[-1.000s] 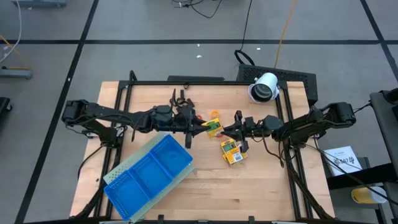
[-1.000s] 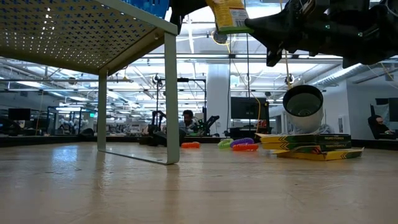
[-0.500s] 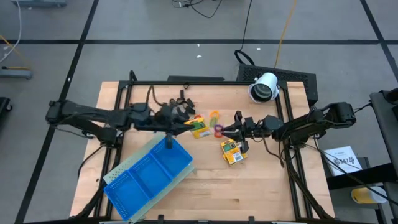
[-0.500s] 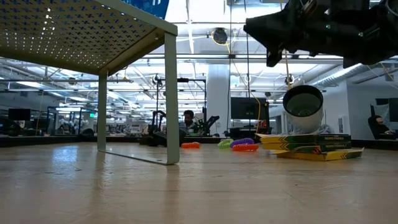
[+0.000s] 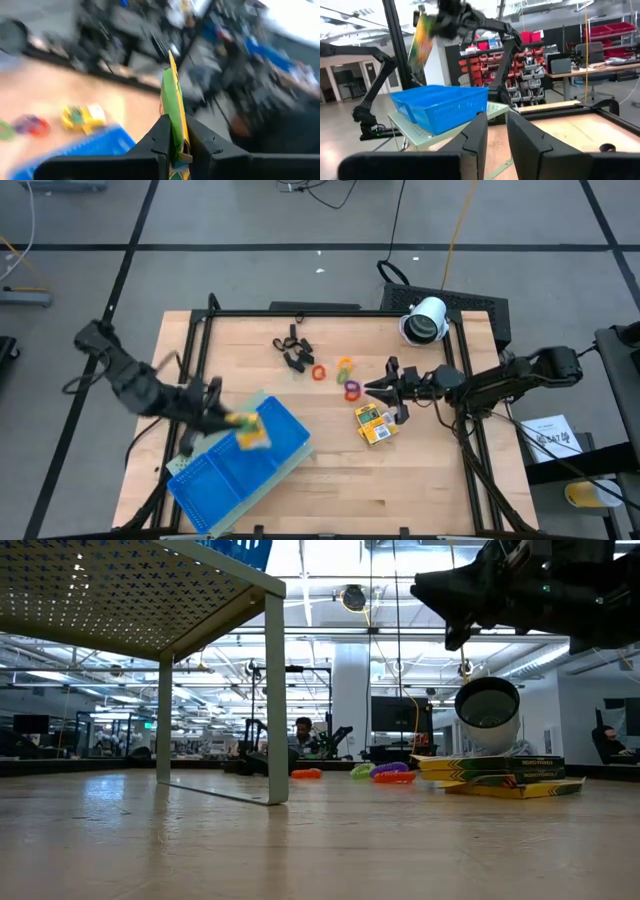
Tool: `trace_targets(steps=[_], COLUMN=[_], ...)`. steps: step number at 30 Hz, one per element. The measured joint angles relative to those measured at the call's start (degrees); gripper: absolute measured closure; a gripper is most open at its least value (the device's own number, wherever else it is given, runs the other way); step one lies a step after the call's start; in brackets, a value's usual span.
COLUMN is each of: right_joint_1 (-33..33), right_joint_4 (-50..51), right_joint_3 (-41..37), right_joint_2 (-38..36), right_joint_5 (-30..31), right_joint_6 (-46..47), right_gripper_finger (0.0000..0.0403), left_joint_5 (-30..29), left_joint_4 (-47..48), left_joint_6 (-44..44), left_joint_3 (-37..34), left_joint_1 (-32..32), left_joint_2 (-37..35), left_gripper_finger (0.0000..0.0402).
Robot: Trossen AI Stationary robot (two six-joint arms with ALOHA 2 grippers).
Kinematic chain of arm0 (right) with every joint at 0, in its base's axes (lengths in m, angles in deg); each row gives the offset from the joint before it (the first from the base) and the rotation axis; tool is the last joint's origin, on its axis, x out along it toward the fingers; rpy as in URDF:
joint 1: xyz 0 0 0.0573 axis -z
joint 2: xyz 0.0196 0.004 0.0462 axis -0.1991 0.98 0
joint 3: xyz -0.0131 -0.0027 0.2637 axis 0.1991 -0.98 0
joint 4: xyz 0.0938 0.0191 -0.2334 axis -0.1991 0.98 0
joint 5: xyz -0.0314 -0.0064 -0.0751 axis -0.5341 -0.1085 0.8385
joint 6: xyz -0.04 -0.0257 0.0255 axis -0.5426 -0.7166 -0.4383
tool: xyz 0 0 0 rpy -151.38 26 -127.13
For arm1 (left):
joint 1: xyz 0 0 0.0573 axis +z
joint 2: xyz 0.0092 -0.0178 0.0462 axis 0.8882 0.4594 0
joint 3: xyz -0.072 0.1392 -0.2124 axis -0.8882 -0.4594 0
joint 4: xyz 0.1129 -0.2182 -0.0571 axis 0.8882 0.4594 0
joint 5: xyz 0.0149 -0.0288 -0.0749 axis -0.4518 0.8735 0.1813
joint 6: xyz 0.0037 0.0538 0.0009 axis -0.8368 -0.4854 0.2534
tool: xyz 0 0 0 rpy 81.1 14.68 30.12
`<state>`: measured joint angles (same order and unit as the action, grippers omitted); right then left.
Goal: Pick & Place Office Desk Supplies
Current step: Put the yellow crayon box into the bottom blue basket on the shelf
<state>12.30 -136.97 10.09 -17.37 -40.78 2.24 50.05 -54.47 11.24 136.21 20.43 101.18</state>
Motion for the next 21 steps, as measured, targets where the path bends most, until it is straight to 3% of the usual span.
trace_targets(steps=[4, 8, 21], right_joint_1=[0.00, 0.00, 0.00], right_joint_4=[0.12, 0.14, 0.14], right_joint_3=[-0.64, -0.68, -0.68], right_joint_2=[-1.64, -1.91, -1.91], right_joint_5=[0.00, 0.01, 0.01], right_joint_6=[0.02, 0.02, 0.04], right_gripper_finger=[0.0343, 0.0344, 0.0344], left_joint_5=[0.58, -5.35, -13.61], left_joint_4=[7.09, 7.82, 9.11], left_joint_6=[9.48, 21.08, 41.50], left_joint_3=[-0.03, -0.07, -0.07], left_joint_1=[-8.70, -14.80, -27.52], left_joint_2=[1.63, 3.29, 5.70], left_gripper_finger=[0.0354, 0.0363, 0.0342])
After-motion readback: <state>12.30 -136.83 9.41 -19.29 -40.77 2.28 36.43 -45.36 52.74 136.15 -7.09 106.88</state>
